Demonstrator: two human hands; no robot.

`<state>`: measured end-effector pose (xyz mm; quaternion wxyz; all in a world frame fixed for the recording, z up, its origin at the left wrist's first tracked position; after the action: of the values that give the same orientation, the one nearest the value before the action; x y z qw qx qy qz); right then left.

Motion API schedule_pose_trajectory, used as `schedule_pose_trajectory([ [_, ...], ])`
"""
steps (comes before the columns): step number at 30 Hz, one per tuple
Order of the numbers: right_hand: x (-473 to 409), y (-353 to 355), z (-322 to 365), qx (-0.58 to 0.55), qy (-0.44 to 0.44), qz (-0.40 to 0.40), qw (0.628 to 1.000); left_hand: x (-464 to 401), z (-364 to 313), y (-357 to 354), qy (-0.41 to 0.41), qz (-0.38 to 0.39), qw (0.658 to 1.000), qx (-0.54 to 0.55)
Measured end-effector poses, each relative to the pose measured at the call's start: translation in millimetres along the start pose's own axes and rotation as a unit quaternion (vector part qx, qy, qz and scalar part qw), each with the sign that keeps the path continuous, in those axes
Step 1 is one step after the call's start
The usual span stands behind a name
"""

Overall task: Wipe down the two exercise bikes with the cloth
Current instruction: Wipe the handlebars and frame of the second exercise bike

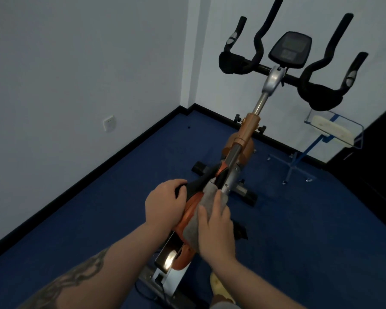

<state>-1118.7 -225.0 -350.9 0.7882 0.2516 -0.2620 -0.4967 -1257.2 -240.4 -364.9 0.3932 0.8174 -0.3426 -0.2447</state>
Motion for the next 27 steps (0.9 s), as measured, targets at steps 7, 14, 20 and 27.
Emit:
schedule_pose_trajectory([
  [7,-57.9,0.8,7.3,0.018,-0.076,0.006,0.997,0.1,1.5,0.3,0.014,-0.007,1.0,0.017],
  [14,-131.1,0.7,2.5,-0.055,-0.071,-0.069,0.994,-0.8,-0.4,1.8,0.051,-0.003,0.997,0.051],
  [20,-163.8,15.9,14.2,0.254,0.14,-0.001,0.957,3.1,-0.9,2.8,0.177,-0.041,0.983,0.036],
  [27,-130.5,23.8,14.4,0.208,0.439,0.195,0.852,11.7,-10.3,-1.9,0.324,-0.095,0.941,0.029],
])
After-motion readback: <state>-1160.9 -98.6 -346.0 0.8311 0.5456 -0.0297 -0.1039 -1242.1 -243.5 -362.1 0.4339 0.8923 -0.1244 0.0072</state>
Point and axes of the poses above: each hand's wrist, its own x-axis away from the middle knuckle, its own y-axis out of the back of the hand, z = x × y, the point moved 1 cm from there along -x, towards the middle knuckle, and after that the axes turned 8 degrees about -x, right-handed, at the moved point
